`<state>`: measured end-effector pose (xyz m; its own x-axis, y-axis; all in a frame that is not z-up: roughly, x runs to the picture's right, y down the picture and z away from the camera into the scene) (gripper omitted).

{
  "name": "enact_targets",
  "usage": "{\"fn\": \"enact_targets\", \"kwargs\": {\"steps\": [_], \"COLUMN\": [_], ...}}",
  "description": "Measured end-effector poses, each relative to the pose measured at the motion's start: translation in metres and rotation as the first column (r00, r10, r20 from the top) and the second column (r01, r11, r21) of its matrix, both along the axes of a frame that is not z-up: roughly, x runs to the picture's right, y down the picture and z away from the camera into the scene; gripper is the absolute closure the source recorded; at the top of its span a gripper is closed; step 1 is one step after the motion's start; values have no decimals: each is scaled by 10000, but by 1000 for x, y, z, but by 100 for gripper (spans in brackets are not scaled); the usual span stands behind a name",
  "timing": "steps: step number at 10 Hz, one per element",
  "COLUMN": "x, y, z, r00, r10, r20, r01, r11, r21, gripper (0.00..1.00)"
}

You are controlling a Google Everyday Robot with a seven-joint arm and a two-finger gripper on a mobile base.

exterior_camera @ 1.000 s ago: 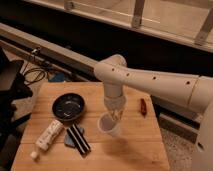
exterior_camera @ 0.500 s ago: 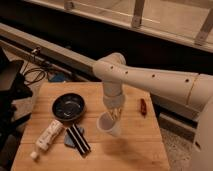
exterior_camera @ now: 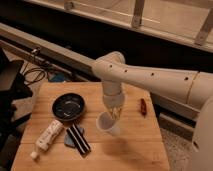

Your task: Pick up the ceramic cup

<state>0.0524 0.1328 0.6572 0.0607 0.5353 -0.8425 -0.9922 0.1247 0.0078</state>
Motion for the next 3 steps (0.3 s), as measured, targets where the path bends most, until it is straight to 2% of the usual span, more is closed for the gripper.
{"fn": "enact_targets", "kwargs": {"steps": [3], "x": [0], "y": [-1], "z": [-1], "r00": [10000], "r10": [-12], "r20": [-9], "r01": [12], "r11": [10000], "r21": [-4], "gripper": [79]}}
